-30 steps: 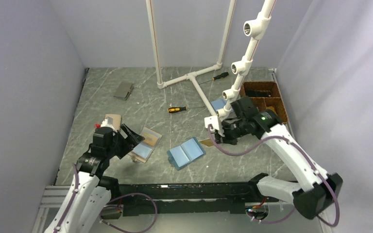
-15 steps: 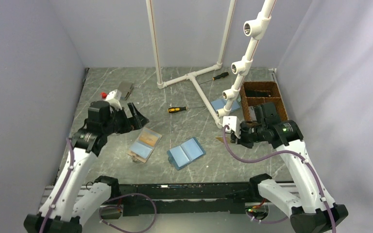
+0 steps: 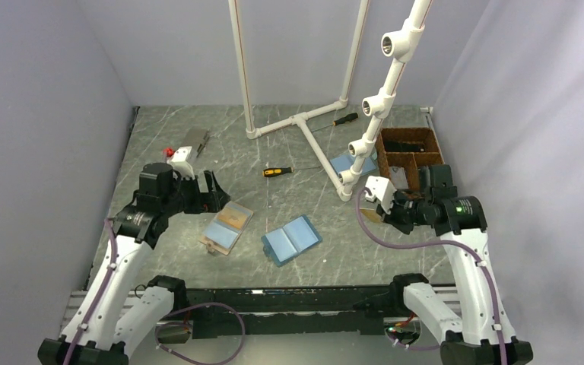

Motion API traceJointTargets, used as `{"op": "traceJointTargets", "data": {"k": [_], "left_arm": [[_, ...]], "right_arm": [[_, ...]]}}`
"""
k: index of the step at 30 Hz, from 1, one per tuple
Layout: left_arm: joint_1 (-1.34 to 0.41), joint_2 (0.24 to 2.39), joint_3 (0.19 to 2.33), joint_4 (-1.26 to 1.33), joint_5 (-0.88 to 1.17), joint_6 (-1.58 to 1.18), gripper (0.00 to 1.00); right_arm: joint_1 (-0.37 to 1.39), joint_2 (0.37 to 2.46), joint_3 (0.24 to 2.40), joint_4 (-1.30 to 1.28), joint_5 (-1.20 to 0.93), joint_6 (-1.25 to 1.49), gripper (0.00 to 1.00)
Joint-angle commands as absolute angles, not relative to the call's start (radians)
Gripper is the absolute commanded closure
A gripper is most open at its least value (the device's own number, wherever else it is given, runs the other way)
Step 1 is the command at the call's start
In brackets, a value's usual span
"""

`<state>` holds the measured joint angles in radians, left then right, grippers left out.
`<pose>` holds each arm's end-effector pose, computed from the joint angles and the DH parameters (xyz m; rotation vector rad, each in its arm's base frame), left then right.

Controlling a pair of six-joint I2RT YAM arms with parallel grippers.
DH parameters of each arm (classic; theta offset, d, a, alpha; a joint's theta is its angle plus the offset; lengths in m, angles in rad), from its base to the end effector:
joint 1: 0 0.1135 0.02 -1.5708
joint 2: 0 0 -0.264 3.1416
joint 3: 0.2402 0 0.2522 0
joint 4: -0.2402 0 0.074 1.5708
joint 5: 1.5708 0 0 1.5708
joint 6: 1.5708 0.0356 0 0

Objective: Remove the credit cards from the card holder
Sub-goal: Place the credit card in the storage box.

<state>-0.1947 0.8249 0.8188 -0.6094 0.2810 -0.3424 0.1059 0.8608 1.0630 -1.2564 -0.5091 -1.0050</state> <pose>0.1693 -0.0434 0.3034 -0.0017 2.2244 -0.6072 0.1252 0.0308 0.3303 -1.4345 1.9922 0.2927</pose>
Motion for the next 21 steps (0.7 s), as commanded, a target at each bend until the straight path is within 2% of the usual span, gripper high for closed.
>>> {"op": "traceJointTargets", "data": {"k": [1,14,21], "left_arm": [[-0.192,0.783,0.824,-0.586,0.251,-0.288,0.01],[-0.192,0.721,0.821,-0.595,0.230,-0.280,0.01],[-0.189,0.716,0.821,-0.595,0.225,-0.280,0.01]], "right_arm": [[0.015,0.852,1.091,-1.307,-0.472,-1.051,1.00],[-0.454,1.013,1.168,-1.416,-0.621,-1.322,1.00],[-0.555,1.114,1.212,-1.340,-0.626,-1.291,1.00]]}}
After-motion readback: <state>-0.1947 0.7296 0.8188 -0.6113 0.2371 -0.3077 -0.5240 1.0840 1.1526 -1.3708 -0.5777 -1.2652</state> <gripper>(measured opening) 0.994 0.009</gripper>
